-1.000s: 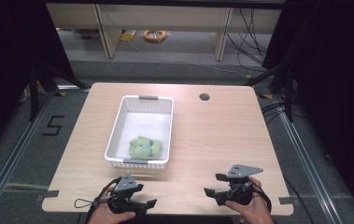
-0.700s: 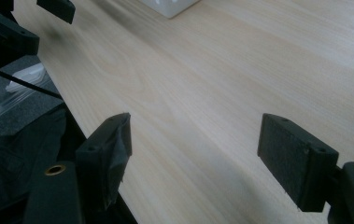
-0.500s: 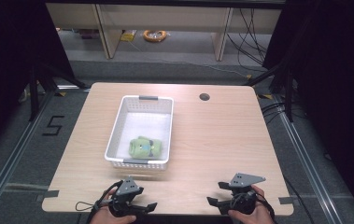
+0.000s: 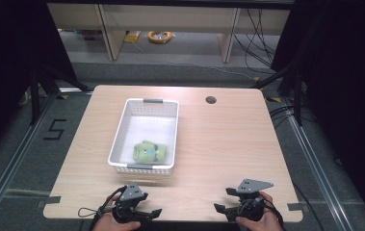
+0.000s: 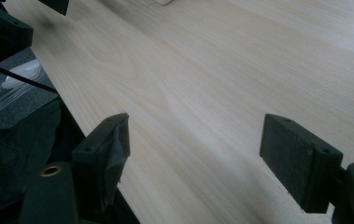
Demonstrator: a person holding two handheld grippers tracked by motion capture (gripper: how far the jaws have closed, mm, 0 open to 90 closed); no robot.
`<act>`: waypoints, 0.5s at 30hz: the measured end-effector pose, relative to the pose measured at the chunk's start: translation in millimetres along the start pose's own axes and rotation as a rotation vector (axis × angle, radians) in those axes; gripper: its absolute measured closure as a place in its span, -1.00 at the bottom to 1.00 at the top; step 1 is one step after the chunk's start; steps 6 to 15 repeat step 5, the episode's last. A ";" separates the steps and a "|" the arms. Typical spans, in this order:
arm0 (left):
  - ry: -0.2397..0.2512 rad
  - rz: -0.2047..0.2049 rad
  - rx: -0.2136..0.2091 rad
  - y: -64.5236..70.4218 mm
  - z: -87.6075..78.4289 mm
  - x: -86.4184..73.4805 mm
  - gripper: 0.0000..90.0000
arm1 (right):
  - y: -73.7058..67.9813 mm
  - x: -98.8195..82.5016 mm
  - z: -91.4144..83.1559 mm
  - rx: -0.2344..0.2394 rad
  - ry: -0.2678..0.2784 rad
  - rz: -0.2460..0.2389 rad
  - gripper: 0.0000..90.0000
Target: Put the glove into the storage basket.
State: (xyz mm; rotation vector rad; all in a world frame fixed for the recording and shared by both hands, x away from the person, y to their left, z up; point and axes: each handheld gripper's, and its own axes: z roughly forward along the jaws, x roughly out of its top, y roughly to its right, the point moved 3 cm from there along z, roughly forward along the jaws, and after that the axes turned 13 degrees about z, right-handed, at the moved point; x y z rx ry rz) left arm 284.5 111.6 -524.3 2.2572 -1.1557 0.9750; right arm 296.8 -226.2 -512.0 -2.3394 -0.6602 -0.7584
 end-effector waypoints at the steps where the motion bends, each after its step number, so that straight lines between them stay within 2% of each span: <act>1: 0.006 -0.005 -0.005 0.1 0.4 0.1 -0.47 | 0.2 -0.1 0.1 -0.021 0.014 0.000 -0.44; 2: 0.003 0.013 -0.010 -0.8 -0.3 0.2 -0.47 | 0.6 -0.2 -0.3 -0.030 0.014 0.002 -0.44; 4: 0.012 -0.001 -0.005 -0.5 0.4 0.4 -0.47 | 1.6 -0.3 -0.5 -0.038 0.014 0.010 -0.44; 15: 0.012 -0.001 -0.005 -0.5 0.4 0.4 -0.47 | 2.5 -0.3 -0.9 -0.044 0.016 0.009 -0.45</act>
